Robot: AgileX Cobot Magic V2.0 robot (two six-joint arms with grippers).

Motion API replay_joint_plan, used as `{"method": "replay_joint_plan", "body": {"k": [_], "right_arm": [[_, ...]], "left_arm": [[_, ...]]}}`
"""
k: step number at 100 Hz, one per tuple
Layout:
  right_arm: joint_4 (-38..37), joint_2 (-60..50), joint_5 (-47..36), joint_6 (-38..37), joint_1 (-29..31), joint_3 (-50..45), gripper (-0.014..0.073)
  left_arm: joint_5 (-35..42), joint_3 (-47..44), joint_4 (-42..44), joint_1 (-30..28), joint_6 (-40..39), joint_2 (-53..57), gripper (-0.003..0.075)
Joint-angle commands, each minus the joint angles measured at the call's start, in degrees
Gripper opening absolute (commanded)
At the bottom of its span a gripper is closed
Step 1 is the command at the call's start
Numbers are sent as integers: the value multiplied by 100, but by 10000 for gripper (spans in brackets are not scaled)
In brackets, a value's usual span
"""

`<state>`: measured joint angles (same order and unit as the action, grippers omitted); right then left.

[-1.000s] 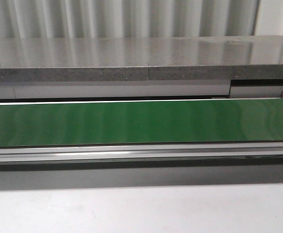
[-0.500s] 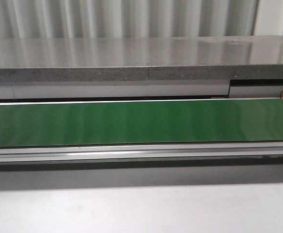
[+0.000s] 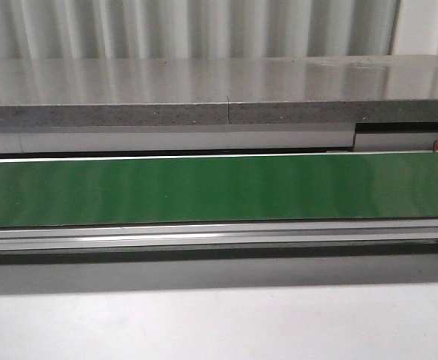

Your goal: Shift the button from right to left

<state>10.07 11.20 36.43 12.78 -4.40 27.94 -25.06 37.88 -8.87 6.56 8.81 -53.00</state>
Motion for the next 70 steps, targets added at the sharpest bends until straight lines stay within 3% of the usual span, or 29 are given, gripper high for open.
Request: {"method": "replay_joint_plan", "body": {"k": [1,70], "right_arm": [[10,68,-435,32,-5,125,-66],[10,68,-435,32,-5,125,-66]], "left_arm": [[558,-71,-91,119,-46,447,-20],[1531,-1398,-80,119,-46,2545,-21]]}}
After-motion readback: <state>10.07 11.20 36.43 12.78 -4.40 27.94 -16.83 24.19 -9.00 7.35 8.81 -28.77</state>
